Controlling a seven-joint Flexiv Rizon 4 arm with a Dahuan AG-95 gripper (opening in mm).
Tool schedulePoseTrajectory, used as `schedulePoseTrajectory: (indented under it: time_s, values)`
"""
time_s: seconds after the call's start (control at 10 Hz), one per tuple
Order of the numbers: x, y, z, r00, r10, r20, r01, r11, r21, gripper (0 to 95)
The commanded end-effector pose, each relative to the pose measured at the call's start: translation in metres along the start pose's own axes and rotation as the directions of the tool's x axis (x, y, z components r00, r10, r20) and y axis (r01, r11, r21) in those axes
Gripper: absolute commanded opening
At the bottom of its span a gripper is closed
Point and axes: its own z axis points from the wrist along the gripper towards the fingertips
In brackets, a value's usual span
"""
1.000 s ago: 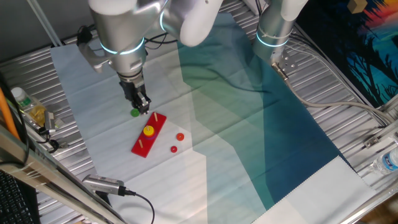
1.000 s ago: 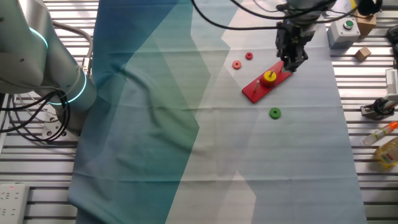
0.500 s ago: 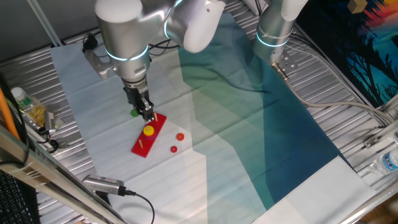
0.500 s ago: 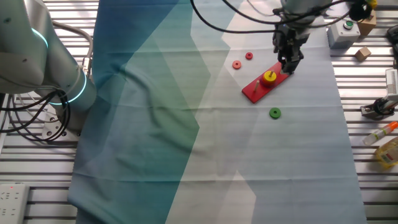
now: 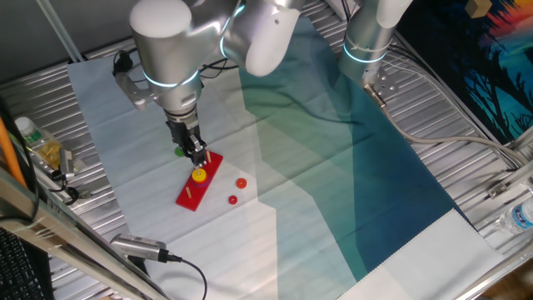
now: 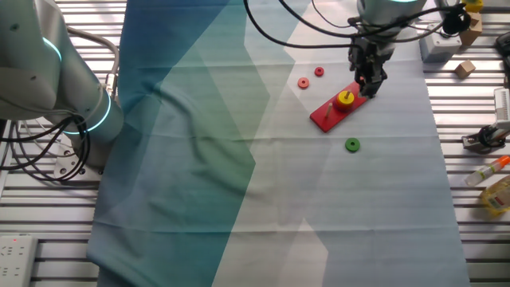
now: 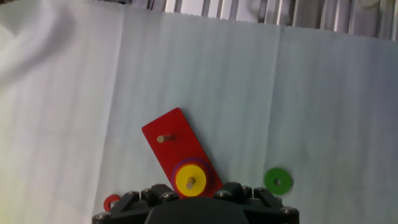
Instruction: Take out one Hanoi block and throw it aside
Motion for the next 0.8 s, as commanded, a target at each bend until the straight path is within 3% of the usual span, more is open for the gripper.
schedulePoseTrajectory:
  time_s: [0.1, 0.8]
  values:
    - [0.0, 0.0, 0.007, 1.0, -0.004, 0.003, 0.004, 1.0, 0.002, 57.0]
    - [0.007, 0.004, 0.036, 1.0, 0.016, 0.013, -0.016, 1.0, -0.011, 57.0]
